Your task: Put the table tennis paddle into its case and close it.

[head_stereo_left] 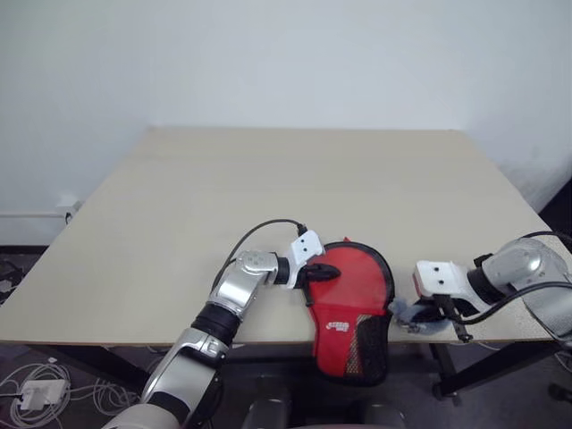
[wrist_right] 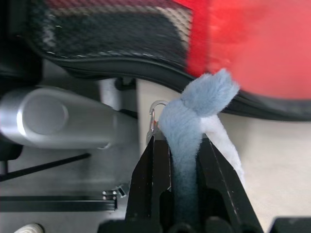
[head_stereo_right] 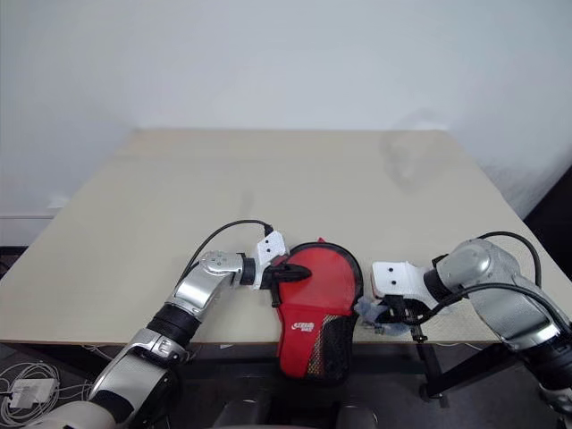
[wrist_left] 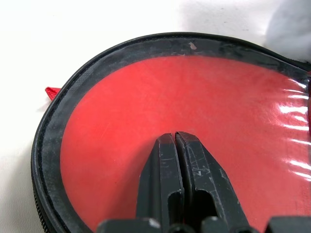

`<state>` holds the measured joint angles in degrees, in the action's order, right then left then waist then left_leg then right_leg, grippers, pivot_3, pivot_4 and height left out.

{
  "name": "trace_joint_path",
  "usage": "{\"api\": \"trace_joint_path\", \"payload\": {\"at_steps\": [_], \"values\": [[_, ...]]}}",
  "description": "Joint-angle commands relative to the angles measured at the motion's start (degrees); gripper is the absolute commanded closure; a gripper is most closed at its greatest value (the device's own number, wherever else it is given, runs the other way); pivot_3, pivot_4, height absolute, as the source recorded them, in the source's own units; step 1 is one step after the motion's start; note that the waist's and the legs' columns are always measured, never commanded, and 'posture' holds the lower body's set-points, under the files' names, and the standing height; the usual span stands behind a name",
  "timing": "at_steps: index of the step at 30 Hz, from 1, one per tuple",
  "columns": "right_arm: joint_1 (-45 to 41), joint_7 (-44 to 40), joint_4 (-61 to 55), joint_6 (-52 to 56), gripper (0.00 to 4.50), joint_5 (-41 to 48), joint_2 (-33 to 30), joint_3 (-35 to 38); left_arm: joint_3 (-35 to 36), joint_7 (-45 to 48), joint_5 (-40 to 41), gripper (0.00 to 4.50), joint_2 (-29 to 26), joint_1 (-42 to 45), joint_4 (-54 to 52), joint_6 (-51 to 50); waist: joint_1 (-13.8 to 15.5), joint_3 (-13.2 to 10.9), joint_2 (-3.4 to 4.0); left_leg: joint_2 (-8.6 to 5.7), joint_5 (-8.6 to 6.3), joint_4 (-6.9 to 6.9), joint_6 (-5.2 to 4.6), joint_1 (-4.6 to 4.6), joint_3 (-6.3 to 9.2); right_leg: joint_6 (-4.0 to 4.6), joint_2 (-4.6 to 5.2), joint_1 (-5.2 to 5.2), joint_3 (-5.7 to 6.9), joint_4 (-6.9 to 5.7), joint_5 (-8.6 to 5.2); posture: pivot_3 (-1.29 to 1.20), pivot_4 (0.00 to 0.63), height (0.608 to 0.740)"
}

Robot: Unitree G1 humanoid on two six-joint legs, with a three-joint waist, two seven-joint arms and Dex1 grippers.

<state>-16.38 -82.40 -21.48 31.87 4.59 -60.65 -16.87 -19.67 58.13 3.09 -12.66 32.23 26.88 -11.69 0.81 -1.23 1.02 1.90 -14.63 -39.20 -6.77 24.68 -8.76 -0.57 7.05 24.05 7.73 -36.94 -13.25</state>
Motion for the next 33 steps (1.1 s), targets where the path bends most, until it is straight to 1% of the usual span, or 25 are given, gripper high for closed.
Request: {"api": "trace_joint_path", "payload": {"at_steps": [1, 4, 11, 20, 26, 29, 33], "values": [[3.9, -1.4, -4.3, 0.3, 4.41, 2.4, -2.6, 0.1, -1.9, -0.7, -2.7, 4.5, -0.9, -1.3, 3.9, -2.3, 0.3, 0.0, -0.01, -0.02, -0.08, -0.01, -0.03, 0.0, 0.01, -0.02, 0.0, -0.08, 0.01, 0.12, -0.01, 0.0, 0.0, 0.706], [6.3, -0.1, -5.6, 0.4, 4.41, 2.5, -3.1, 0.5, -2.0, -0.5, -2.7, 4.5, -0.9, -1.1, 4.1, -2.1, 0.5, 0.0, -0.09, -0.06, -0.22, -0.06, -0.06, 0.0, 0.03, -0.1, 0.03, -0.18, 0.03, 0.24, -0.05, 0.0, 0.0, 0.706], [7.8, 0.8, -6.3, 0.9, 4.41, 2.9, -3.5, 1.4, -2.5, 0.3, -2.9, 4.5, -0.9, -0.7, 4.7, -1.6, 0.6, 0.0, -0.18, -0.08, -0.31, -0.1, -0.08, -0.04, 0.14, -0.19, 0.05, -0.3, 0.14, 0.28, -0.11, 0.0, 0.0, 0.706], [6.8, -2.6, -2.1, -2.6, 4.41, 5.7, -8.1, 4.9, -3.0, 0.5, -2.8, 4.5, -0.7, 0.2, 5.6, -0.8, 1.6, 0.0, -0.16, -0.17, -0.39, -0.14, -0.2, -0.04, 0.24, -0.3, 0.12, -0.38, 0.26, 0.33, -0.18, 0.0, 0.0, 0.706], [5.1, -4.0, -1.1, -1.0, 4.41, 10.2, -10.1, 6.8, -3.1, 0.3, -2.8, 4.5, -0.6, 0.3, 6.0, -0.5, 1.7, 0.0, -0.14, -0.52, -0.58, -0.31, -0.51, -0.03, 0.33, -0.51, 0.56, -0.59, 0.46, 0.33, -0.29, 0.0, 0.0, 0.706], [6.2, -3.9, -3.1, 0.6, 4.41, 12.7, -10.8, 7.1, -3.2, 0.3, -2.8, 4.5, -0.6, 0.1, 5.9, -0.5, 1.7, 0.0, -0.14, -0.76, -0.7, -0.42, -0.7, -0.01, 0.4, -0.68, 0.8, -0.69, 0.5, 0.32, -0.34, 0.0, 0.0, 0.706], [8.3, -1.8, -6.3, 2.0, 4.41, 13.3, -10.7, 6.1, -3.3, 0.4, -2.8, 4.5, -0.5, 0.0, 5.8, -0.4, 1.7, 0.0, -0.15, -1.16, -0.76, -0.43, -0.8, 0.0, 0.52, -1.02, 1.15, -0.81, 0.53, 0.32, -0.39, 0.0, 0.0, 0.706]]}}
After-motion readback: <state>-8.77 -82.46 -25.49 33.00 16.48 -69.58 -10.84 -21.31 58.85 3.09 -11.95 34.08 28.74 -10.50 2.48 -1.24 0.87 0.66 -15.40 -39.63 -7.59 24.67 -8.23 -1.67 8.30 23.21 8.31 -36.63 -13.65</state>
